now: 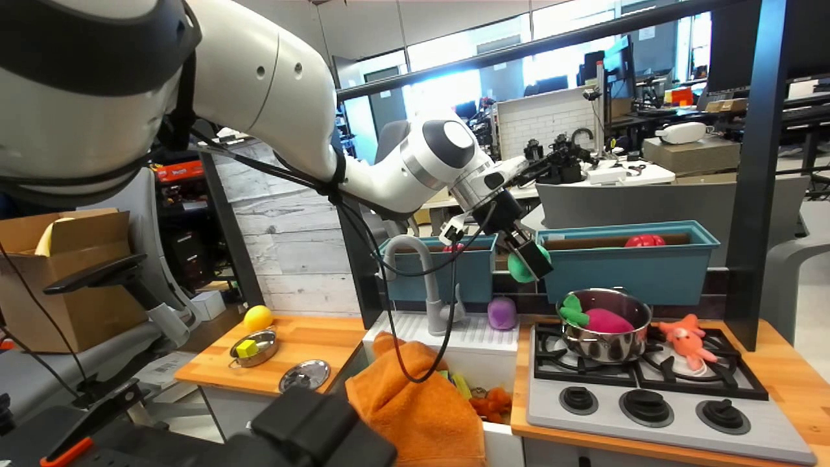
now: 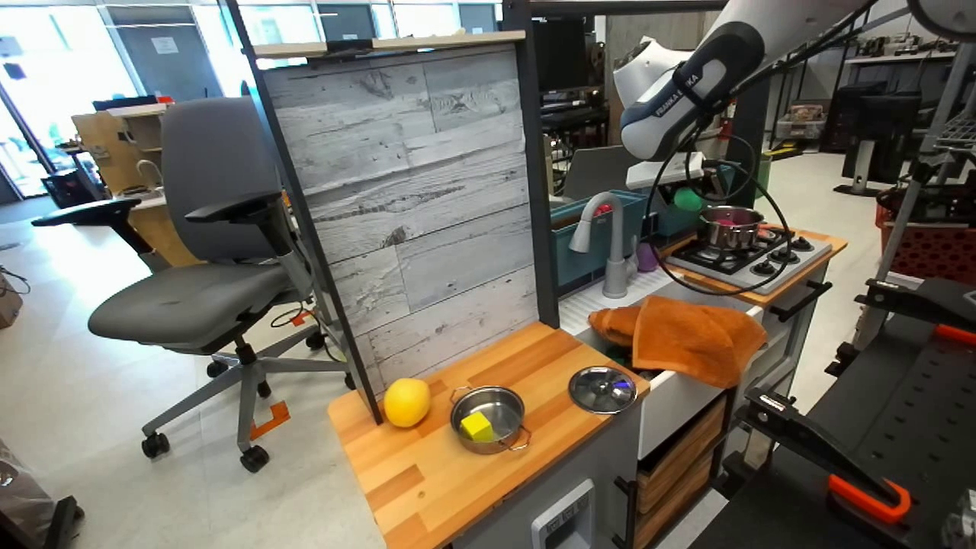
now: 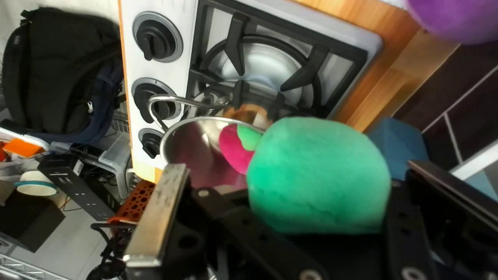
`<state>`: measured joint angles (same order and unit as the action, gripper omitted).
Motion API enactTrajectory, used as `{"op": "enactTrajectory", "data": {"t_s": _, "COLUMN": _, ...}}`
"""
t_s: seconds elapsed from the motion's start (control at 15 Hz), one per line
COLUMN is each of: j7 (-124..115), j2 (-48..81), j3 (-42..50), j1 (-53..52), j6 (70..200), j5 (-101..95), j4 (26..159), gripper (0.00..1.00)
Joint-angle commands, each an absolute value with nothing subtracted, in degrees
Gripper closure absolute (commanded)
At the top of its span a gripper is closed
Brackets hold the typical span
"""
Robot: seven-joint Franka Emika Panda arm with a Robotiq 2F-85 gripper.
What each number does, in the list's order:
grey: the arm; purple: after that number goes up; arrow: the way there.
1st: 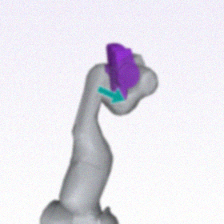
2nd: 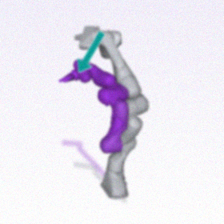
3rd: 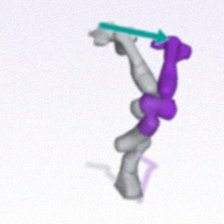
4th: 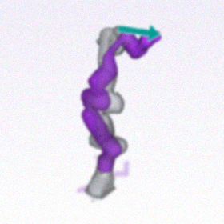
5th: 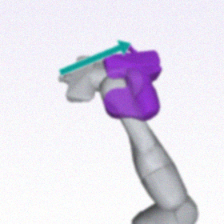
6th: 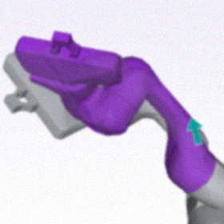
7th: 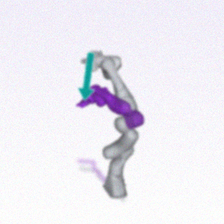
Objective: Pick up the green toy from the countertop and put it in the sink.
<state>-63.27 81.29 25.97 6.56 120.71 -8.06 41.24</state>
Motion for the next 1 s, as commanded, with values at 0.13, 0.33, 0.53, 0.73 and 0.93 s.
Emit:
{"op": "enactTrajectory", "data": {"t_s": 0.13, "j7": -69.89, "j2": 83.62, "j3": 28.33, "j1": 6.37, "j6": 121.39, "j5": -8.99, "j4": 38.25, "gripper": 0.72}}
{"op": "enactTrajectory", "data": {"t_s": 0.33, "j7": -71.07, "j2": 83.8, "j3": 28.46, "j1": 6.23, "j6": 121.25, "j5": -9.35, "j4": 38.3, "gripper": 0.52}}
{"op": "enactTrajectory", "data": {"t_s": 0.53, "j7": -71.96, "j2": 84.0, "j3": 28.73, "j1": 6.16, "j6": 121.13, "j5": -9.75, "j4": 38.24, "gripper": 0.31}}
{"op": "enactTrajectory", "data": {"t_s": 0.73, "j7": -72.11, "j2": 84.13, "j3": 28.87, "j1": 6.15, "j6": 121.03, "j5": -9.89, "j4": 38.23, "gripper": 0.07}}
{"op": "enactTrajectory", "data": {"t_s": 0.93, "j7": -72.38, "j2": 84.24, "j3": 29.06, "j1": 6.13, "j6": 120.92, "j5": -10.33, "j4": 38.24, "gripper": 0.0}}
